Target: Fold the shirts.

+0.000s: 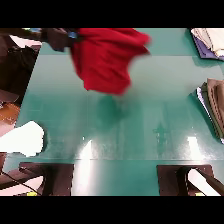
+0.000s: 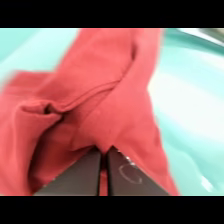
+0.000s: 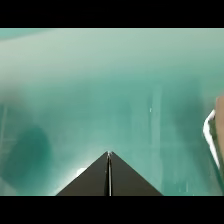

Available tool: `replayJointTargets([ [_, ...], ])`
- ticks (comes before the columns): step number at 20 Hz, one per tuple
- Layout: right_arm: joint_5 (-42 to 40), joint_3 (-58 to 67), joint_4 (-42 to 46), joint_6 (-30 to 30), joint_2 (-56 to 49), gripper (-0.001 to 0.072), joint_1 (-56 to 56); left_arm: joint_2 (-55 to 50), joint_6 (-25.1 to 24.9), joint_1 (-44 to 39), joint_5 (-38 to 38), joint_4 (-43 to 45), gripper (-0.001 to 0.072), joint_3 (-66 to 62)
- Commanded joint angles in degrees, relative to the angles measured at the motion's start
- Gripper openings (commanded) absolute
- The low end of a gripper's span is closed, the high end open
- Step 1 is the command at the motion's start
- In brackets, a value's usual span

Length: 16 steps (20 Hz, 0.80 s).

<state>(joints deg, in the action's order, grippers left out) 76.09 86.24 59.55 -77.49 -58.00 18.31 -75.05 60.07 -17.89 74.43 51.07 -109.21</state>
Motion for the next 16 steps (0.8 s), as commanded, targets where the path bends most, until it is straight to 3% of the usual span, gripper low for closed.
replayJointTargets([
  [1, 0.2, 2.0, 0.0, 0.0, 0.0, 0.0018, 0.0, -4.8, -3.8, -9.0, 0.5, -2.1, 0.0023, -1.2],
  [3, 0.5, 1.9, 0.0, 0.0, 0.0, 0.0018, 0.0, -10.1, -5.0, -10.2, 0.6, 0.3, 0.0023, -1.2],
  [5, 0.5, 1.9, 0.1, 0.0, 0.0, 0.0018, 0.0, -15.4, -2.8, -9.9, -0.5, 4.1, 0.003, -1.2],
  [7, 0.5, 1.9, 0.1, 0.0, 0.0, 0.0018, 0.0, -18.8, 3.6, -8.3, -2.2, 7.8, 0.0652, -1.2],
  [8, 0.5, 1.9, 0.1, 0.0, 0.0, 0.0017, 0.0, -19.4, 6.4, -6.7, -2.3, 8.5, 0.0691, -1.2],
  [9, 0.4, 1.9, 0.1, 0.0, 0.0, 0.0018, 0.0, -19.3, 7.8, -4.9, -1.8, 8.7, 0.0618, -1.2],
  [10, 0.4, 1.9, 0.1, 0.0, 0.0, 0.0018, 0.0, -18.8, 9.2, -2.5, -0.2, 8.7, 0.0618, -1.2],
  [13, 0.4, 1.9, 0.1, 0.0, 0.0, 0.0018, 0.0, -17.9, 14.8, 4.4, 11.6, 8.7, 0.0618, -0.9],
  [16, 0.4, 1.9, 0.1, 0.0, 0.0, 0.0018, 0.0, -14.5, 16.6, 8.2, 13.5, 8.5, 0.0618, 11.9],
])
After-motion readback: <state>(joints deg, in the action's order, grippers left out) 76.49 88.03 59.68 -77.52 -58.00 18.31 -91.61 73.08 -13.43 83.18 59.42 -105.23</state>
